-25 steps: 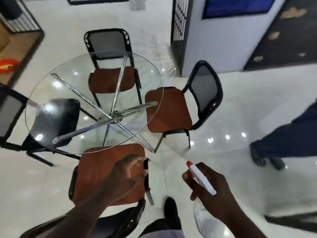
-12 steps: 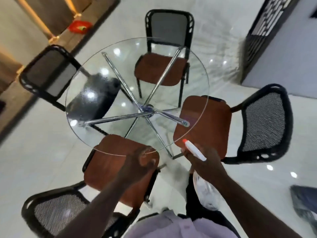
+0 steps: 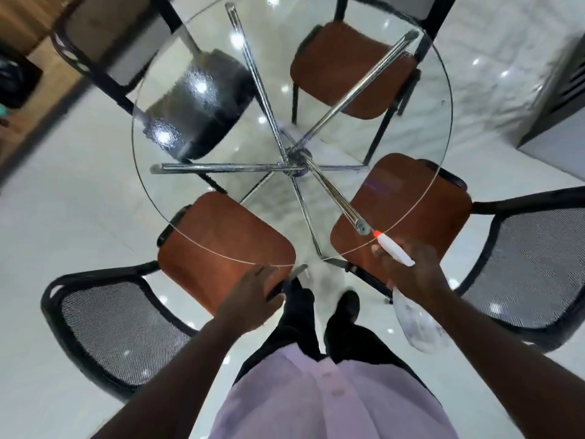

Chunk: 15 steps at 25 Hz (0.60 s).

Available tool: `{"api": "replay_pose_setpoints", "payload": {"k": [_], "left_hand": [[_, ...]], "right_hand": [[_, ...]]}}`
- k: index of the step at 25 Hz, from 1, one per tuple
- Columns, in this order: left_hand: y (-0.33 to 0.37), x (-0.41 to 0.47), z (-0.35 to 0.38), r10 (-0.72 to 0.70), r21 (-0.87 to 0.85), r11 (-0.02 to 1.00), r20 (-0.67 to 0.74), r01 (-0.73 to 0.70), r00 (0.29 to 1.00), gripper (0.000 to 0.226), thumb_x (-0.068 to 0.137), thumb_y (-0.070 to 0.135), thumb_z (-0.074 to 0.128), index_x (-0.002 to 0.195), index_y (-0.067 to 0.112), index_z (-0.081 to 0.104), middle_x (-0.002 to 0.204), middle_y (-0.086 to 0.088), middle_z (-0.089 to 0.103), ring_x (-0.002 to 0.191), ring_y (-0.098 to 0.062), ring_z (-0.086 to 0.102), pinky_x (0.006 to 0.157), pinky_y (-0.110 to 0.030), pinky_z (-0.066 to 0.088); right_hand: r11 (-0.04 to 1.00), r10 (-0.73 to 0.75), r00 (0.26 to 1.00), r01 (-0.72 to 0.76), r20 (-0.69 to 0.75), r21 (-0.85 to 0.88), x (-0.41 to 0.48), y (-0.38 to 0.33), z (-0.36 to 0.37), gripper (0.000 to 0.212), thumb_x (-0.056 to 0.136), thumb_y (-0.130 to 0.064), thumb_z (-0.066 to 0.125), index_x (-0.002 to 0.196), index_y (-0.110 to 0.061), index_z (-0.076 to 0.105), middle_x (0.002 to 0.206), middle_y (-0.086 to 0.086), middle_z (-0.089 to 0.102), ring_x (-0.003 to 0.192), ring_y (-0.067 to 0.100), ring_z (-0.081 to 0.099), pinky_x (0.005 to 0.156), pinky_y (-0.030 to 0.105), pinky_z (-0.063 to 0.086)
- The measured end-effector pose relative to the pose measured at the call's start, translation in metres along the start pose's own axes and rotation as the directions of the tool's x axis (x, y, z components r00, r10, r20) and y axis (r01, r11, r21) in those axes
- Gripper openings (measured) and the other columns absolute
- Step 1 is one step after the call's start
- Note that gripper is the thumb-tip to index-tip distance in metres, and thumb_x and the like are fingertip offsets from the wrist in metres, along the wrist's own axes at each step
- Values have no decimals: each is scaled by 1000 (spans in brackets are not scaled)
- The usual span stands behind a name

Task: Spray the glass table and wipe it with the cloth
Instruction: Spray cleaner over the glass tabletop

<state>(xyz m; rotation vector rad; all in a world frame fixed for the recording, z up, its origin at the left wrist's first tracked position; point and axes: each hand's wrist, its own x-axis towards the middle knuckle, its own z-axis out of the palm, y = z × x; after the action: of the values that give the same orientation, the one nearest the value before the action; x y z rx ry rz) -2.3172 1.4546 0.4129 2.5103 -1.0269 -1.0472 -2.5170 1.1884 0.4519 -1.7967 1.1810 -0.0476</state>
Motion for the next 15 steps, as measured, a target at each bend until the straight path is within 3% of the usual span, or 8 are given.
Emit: {"api": "replay_pose_setpoints", "payload": {"k": [3,5,7,10,13,15], "left_hand": [[-8,10,-2,-10,64,998,52,7,999,69,86,46,66,149,24,48,161,-5,41,147,-28,43,118,-46,38],[-19,20,-7,20,48,999,27,-22,999,71,90,43,68,153,25,42,168,-4,31,153,-27,33,120,-46,33],[-29,27,-13,39,29,999,-3,-38,999,73,90,41,70,154,24,41,168,-6,29,153,-28,33,120,-46,35],[-37,45,-25,57,23,998,-46,-56,997,76,85,37,75,152,22,43,166,-8,34,147,-33,42,116,-49,40],[-34,73,-39,82,39,996,-30,-81,996,76,84,34,77,152,20,45,164,-7,35,145,-33,43,114,-46,39],[-27,91,-47,117,69,991,4,-117,993,77,87,36,74,155,20,42,168,-6,29,148,-32,39,116,-46,36]], "right_hand": [[997,-72,993,75,96,-32,2,-17,20,9,96,-32,76,103,-33,81,82,5,80,52,20,72,55,41,63],[958,-155,958,205,241,-202,10,-32,40,38,91,-60,64,115,-34,77,82,-1,78,57,16,71,62,41,63],[886,-198,930,305,310,-350,18,-47,62,46,90,-71,56,102,-29,71,75,-4,69,58,10,66,62,39,60],[804,-216,928,346,303,-485,26,-62,82,39,94,-59,65,84,-21,62,76,-3,64,65,15,62,61,38,55],[854,-131,945,261,299,-450,37,-66,74,43,91,-68,61,93,-26,68,79,-5,69,65,12,67,63,40,59],[919,-123,948,220,292,-327,45,-57,54,31,95,-58,68,102,-28,73,79,-7,73,64,9,70,64,40,60]]}}
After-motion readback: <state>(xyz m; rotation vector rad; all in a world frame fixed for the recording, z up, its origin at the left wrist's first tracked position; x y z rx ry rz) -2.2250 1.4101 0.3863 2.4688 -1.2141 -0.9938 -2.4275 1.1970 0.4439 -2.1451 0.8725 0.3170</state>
